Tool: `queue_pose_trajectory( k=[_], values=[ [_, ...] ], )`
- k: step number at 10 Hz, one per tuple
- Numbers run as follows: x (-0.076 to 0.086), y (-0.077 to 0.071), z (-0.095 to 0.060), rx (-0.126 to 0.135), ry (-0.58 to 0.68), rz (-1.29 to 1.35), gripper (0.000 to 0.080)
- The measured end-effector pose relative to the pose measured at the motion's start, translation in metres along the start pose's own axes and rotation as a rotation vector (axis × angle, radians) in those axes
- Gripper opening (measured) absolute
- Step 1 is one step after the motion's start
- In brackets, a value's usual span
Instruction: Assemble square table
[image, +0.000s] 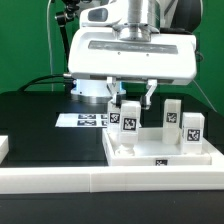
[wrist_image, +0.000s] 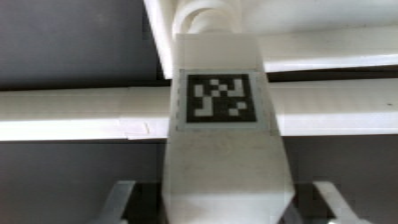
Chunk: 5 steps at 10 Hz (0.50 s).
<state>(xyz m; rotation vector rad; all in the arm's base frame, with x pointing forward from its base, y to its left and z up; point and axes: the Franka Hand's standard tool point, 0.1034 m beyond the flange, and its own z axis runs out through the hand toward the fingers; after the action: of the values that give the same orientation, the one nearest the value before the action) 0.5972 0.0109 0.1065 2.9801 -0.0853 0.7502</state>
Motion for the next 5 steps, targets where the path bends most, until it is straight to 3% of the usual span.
queue_pose_trajectory(
  k=[5],
  values=[
    [-0.0063,0.0027,0.0068,-0.014,0.013,-0.007,0.0288]
  ],
)
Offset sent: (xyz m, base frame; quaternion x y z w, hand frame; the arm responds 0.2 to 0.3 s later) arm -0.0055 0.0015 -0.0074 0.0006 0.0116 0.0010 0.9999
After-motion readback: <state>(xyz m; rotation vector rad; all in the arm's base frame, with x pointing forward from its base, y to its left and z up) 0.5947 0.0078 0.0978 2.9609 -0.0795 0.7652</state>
